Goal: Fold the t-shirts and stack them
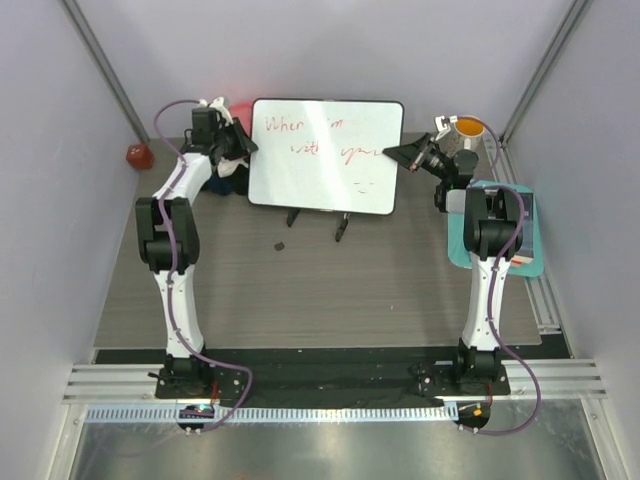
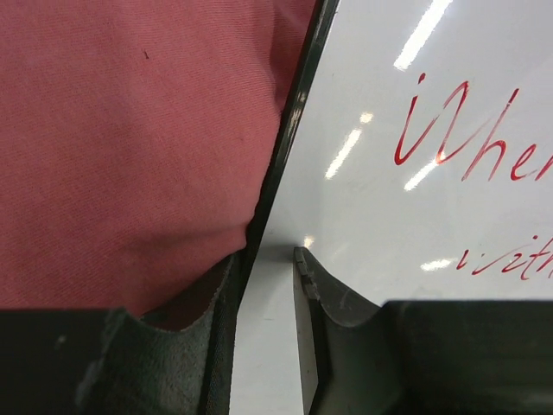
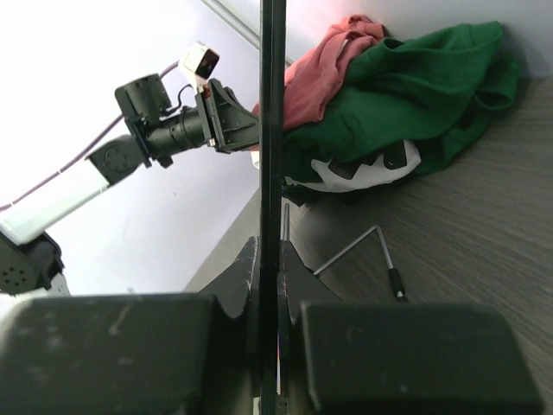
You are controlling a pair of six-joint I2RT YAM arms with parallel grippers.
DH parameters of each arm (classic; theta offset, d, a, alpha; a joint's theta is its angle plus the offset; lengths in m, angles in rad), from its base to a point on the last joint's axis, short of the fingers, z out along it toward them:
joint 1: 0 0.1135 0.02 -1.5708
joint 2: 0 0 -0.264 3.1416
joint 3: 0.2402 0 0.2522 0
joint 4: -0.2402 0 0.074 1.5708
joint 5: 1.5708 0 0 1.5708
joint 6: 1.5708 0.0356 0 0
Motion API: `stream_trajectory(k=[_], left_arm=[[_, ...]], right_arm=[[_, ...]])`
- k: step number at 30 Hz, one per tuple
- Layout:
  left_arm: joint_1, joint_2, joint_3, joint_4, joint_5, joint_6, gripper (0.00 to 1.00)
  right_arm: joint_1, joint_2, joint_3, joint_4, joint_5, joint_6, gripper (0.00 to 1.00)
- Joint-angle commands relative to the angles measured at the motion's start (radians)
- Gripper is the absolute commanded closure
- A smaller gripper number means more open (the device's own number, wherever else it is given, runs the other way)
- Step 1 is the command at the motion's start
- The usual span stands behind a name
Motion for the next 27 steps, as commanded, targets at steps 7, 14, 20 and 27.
stream_trajectory(k=[7,14,20,27], left_arm=[[-0.092,0.074,0.116,-0.019,0.085,0.034,1.0],[-0.092,0.011,0.021,0.041,0.114,0.034,1.0],[-0.092,-0.035,-0.031,0.062,0.114,0.042,1.0],[-0.092,-0.062,-0.093,0.096,0.125,0.032,1.0]], right_arm=[[0.12,-0.056,-0.042,0.196,-0.183,-0.155,0.99],[0.119,-0.056,-0.084,0.287,-0.193,-0.091,0.99],[0.117,-0.06,-0.124,0.341,-0.197,-0.059,0.99],[0.12,-0.076,-0.199,0.379,-0.18,-0.057,0.99]])
